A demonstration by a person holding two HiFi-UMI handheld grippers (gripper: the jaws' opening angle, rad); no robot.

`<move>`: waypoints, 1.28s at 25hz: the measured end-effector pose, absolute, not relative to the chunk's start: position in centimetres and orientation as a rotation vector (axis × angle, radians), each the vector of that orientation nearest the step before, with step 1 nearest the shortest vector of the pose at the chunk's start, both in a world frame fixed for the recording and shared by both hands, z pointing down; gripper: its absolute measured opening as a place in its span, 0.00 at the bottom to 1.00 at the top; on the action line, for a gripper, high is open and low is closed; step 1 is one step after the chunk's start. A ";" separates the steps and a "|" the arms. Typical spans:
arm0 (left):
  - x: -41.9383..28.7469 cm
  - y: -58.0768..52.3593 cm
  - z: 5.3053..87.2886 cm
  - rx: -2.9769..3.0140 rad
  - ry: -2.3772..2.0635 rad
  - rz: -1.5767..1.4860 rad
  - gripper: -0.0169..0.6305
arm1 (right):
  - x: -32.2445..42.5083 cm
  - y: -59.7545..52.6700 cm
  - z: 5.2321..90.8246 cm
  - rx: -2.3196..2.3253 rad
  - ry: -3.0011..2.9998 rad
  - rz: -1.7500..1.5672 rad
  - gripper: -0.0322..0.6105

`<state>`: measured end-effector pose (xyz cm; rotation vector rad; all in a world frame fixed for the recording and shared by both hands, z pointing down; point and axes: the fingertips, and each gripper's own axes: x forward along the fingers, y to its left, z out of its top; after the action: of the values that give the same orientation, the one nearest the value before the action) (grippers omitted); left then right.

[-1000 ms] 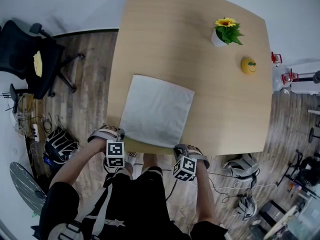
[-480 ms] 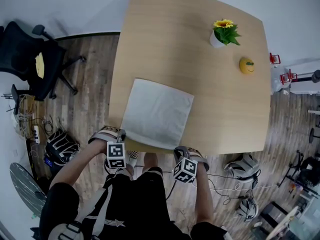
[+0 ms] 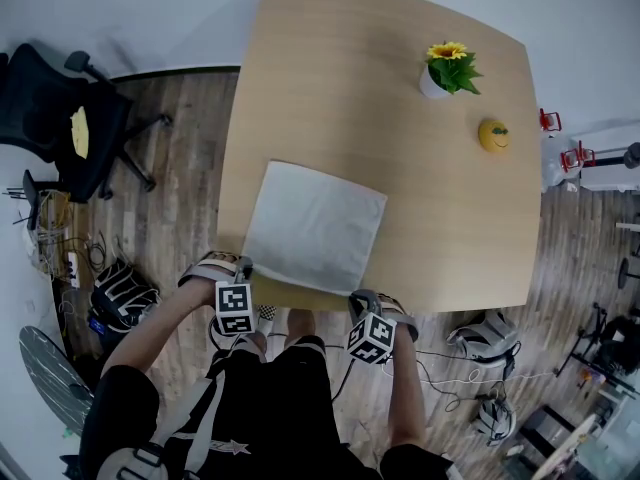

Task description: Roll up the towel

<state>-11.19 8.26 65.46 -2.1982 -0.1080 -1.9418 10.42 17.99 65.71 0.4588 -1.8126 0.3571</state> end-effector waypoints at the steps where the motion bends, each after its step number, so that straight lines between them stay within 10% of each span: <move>1: -11.1 8.1 65.6 -2.201 -0.106 -1.946 0.09 | 10.4 17.9 65.8 0.462 -1.812 0.356 0.10; 11: -11.2 6.7 66.6 -2.189 -0.088 -1.988 0.17 | 11.0 16.3 66.5 0.530 -1.787 0.303 0.11; 19: -11.8 6.2 67.0 -2.213 -0.054 -2.027 0.42 | 12.3 14.3 66.2 0.657 -1.756 0.234 0.39; 32: -12.8 5.6 65.2 -2.210 0.052 -1.971 0.42 | 12.1 14.7 64.4 0.711 -1.747 0.188 0.39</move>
<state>-12.78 5.58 65.17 -2.2097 0.0524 -1.9710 12.08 14.74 64.37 0.7114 -1.7474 0.1884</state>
